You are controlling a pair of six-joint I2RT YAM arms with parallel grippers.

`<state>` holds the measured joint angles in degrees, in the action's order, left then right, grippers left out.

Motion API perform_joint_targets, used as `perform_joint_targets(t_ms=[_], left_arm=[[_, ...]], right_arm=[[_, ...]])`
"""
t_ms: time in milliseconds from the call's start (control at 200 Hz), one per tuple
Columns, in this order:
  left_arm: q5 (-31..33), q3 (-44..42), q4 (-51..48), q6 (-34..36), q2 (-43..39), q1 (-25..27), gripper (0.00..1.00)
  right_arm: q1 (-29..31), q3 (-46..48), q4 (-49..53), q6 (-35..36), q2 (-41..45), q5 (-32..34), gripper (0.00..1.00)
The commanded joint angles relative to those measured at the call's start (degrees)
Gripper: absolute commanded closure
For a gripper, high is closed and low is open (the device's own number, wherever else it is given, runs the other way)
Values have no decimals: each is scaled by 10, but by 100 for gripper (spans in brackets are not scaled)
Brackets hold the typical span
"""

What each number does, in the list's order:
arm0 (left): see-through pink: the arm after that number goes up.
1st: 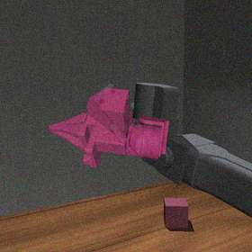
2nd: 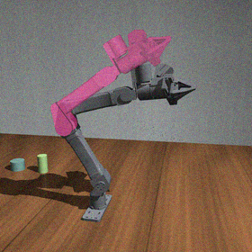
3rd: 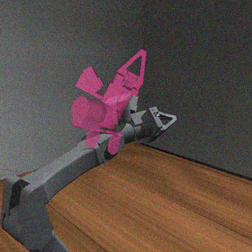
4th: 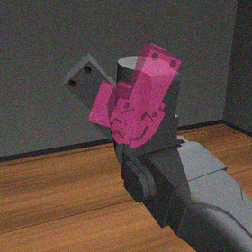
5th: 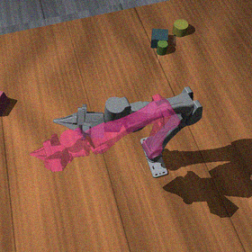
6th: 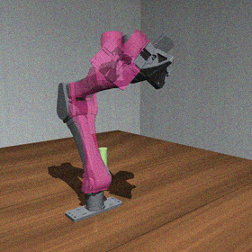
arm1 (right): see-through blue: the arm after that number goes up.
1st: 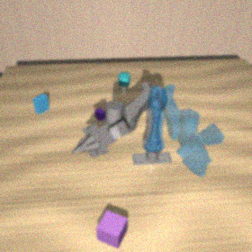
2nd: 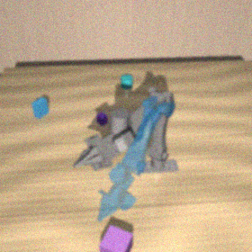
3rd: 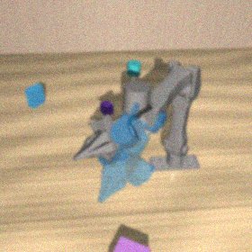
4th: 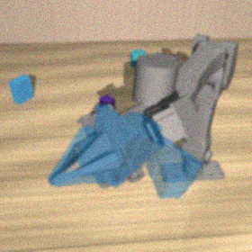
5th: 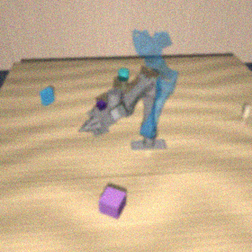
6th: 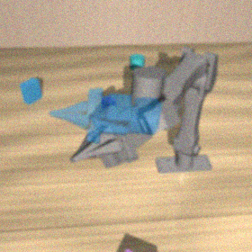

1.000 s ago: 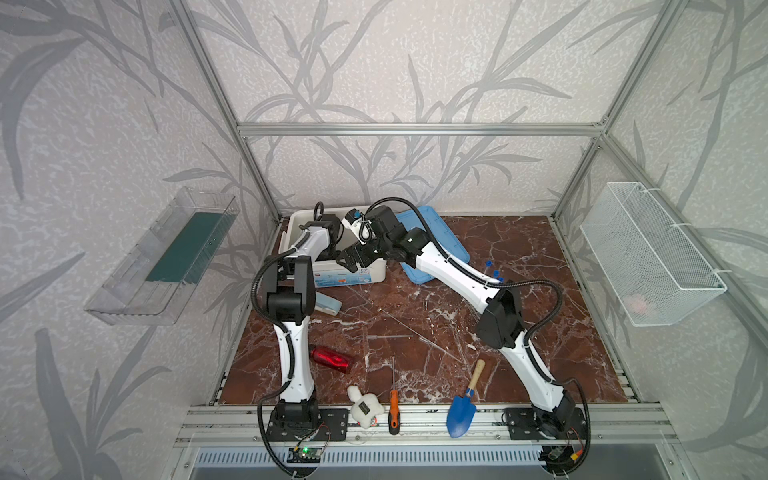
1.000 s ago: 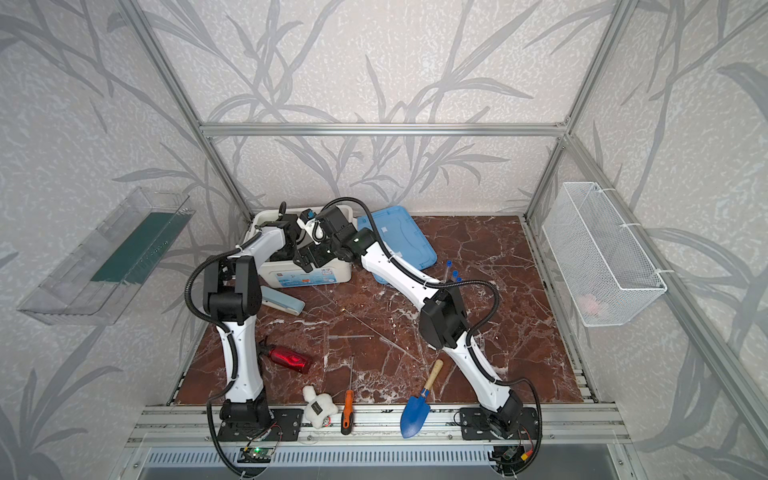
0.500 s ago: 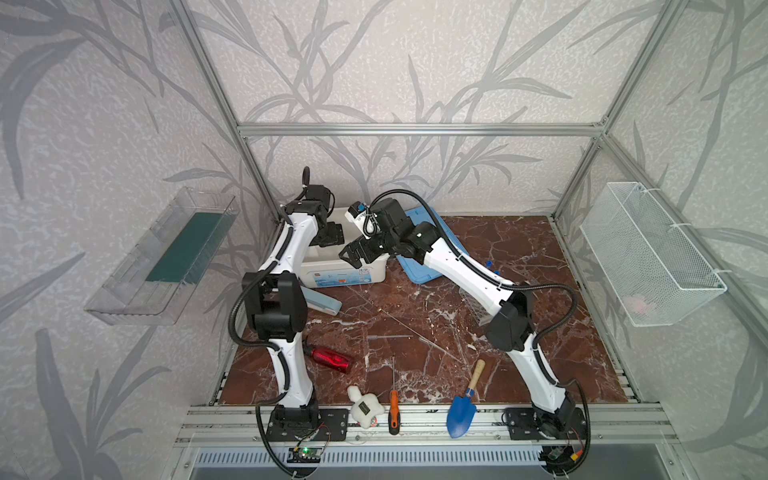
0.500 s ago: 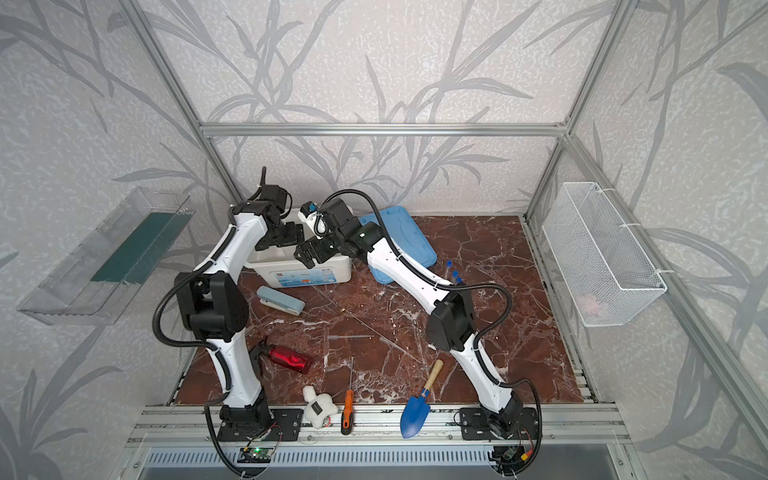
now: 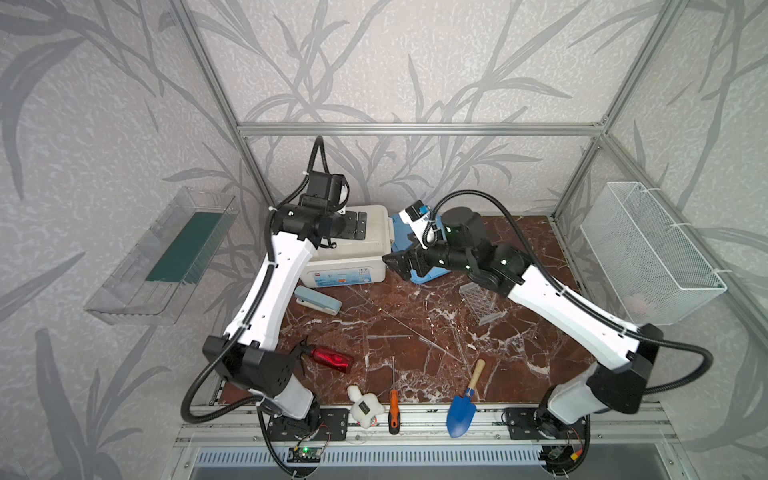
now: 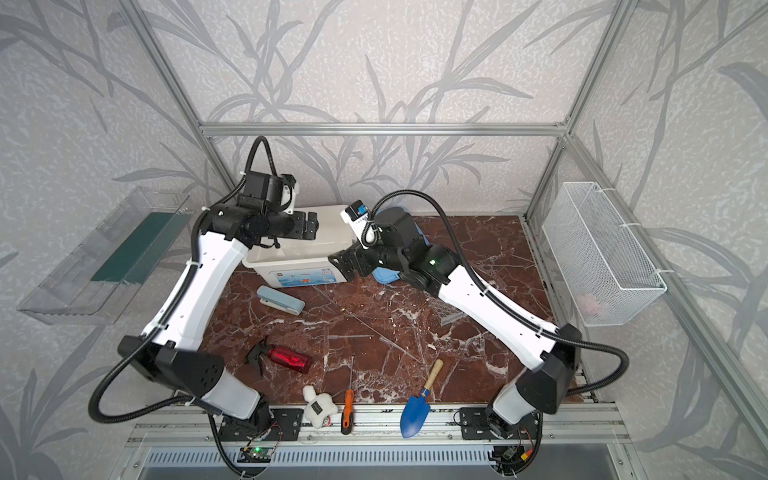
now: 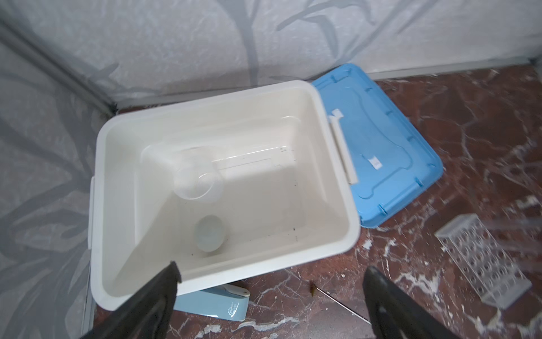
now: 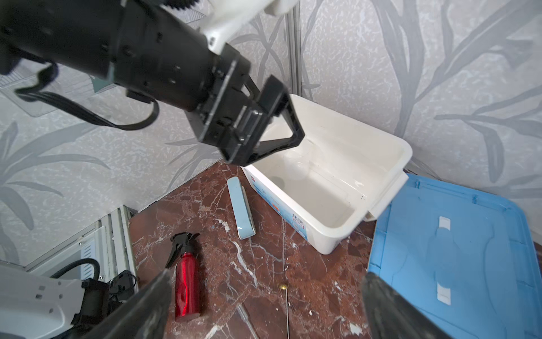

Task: Organize the chemistry lab equipment
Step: 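Withdraw the left gripper from the bin while the right arm draws back, then lower the left gripper onto the long metal rod and close on it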

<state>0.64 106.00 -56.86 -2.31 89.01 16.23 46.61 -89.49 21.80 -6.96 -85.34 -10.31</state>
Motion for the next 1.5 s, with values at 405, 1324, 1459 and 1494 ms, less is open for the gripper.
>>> perform_joint_targets(t_ms=[405,1324,1459,1494], left_arm=[[-184,-313,99,524,-118,126,6],[-131,-419,245,582,113,224,55],[-132,-417,259,583,129,222,55],[-133,-414,258,584,134,220,56]], right_arm=[[-124,381,-75,79,330,-112,2],[-127,552,-213,38,350,-102,3],[-126,558,-224,36,349,-100,3],[-127,558,-224,36,348,-99,3]])
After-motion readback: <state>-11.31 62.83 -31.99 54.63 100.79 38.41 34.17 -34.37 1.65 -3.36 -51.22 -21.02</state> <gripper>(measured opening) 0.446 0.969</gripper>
